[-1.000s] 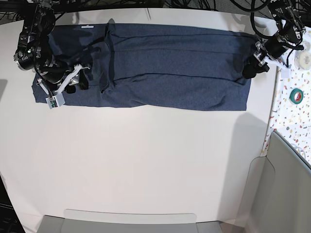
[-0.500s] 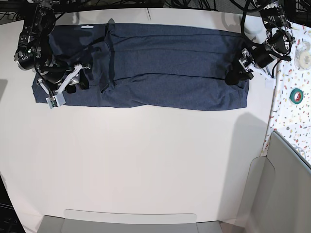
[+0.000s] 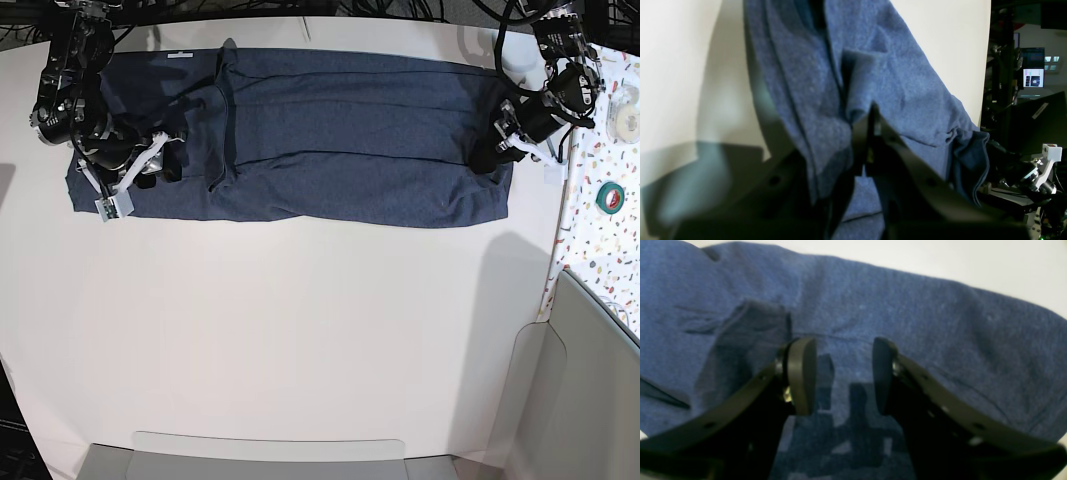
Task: Layout the t-shirt on the table in an organized manner, then fold the t-shirt properly
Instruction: 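Move the left gripper to the strip end and grasp its corner, then fold the strip end with the left gripper toward the right gripper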
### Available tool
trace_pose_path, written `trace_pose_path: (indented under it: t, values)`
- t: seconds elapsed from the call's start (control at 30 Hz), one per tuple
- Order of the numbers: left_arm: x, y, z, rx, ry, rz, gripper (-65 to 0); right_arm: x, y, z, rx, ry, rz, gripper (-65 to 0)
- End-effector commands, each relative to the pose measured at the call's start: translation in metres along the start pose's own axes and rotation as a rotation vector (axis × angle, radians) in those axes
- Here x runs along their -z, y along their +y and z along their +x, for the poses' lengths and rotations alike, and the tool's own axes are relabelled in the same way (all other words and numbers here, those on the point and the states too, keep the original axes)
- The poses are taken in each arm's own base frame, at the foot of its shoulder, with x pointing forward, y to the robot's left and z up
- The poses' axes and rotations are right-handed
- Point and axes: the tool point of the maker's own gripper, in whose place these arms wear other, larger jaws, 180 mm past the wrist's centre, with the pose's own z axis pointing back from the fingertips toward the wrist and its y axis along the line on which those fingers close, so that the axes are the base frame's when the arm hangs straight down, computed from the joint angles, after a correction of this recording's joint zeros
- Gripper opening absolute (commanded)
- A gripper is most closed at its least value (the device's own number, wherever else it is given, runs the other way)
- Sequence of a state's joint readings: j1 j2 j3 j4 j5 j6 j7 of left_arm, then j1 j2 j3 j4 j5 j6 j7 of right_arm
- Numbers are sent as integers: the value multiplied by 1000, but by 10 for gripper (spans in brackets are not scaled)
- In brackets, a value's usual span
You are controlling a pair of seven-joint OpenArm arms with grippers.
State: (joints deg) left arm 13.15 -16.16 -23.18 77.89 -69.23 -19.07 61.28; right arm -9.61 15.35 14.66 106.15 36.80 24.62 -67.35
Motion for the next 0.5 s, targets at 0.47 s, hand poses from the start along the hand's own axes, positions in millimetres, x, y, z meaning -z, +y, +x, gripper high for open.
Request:
trace_pose_path:
  t: [0.47]
  values:
    - [-1,-51,29,154,-63,-53,-650,-7,-3,28,-23,-122,-5,-377]
